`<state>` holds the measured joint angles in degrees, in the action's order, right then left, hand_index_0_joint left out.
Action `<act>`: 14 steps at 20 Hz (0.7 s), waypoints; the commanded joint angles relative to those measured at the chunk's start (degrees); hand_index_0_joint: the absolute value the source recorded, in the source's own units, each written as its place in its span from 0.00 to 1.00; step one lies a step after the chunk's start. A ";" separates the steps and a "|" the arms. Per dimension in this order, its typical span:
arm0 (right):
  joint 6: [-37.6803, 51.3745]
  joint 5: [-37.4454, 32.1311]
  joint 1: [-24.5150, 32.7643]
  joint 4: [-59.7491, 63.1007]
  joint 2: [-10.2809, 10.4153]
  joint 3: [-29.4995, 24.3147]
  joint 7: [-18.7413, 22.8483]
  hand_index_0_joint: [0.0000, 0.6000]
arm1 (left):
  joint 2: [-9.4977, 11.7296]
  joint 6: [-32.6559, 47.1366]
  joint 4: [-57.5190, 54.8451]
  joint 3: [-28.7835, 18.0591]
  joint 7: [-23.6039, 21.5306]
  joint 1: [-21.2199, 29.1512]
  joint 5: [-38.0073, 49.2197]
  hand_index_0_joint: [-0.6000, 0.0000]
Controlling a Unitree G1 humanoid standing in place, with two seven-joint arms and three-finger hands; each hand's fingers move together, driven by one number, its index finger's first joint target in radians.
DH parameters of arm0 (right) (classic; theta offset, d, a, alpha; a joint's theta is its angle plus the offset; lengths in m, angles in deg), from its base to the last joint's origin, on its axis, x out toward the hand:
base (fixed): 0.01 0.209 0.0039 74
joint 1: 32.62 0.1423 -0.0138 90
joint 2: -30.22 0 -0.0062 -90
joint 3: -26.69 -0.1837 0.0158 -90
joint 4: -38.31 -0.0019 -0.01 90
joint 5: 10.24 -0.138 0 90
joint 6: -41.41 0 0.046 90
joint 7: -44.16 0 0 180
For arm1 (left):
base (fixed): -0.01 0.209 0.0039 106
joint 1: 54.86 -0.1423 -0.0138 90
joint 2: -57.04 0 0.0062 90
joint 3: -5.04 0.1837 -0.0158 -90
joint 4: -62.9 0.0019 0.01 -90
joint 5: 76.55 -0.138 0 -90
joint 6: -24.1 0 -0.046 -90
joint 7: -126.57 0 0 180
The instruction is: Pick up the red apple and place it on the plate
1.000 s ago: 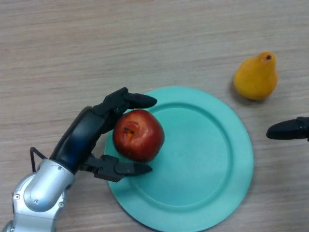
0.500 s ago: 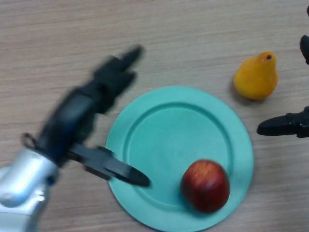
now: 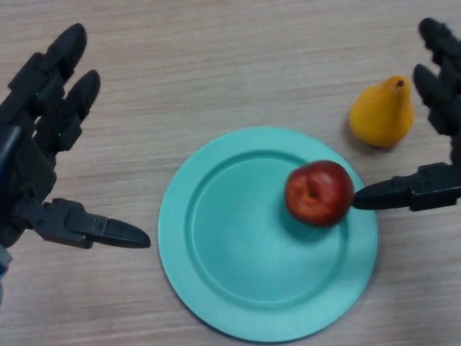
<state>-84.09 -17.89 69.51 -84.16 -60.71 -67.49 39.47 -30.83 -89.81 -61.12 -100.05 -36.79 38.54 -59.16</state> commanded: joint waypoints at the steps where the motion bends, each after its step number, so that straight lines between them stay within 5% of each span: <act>1: 9.12 1.99 2.28 -3.45 -0.40 -2.28 0.13 0.00 | 3.42 8.91 -1.57 -4.28 -0.80 2.59 -0.85 1.00; 6: 10.99 1.95 2.55 -1.39 -0.38 -2.23 -1.22 0.00 | 4.29 5.51 -1.04 -7.11 -5.47 3.29 2.16 1.00; 14: 9.60 3.25 4.49 0.14 -0.80 -1.59 -4.60 0.00 | 7.55 5.50 2.12 -8.30 -4.12 5.76 0.94 1.00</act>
<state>-82.48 -15.41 71.77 -81.24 -60.29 -66.82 35.07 -26.00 -90.10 -56.20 -103.92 -40.88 43.04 -59.29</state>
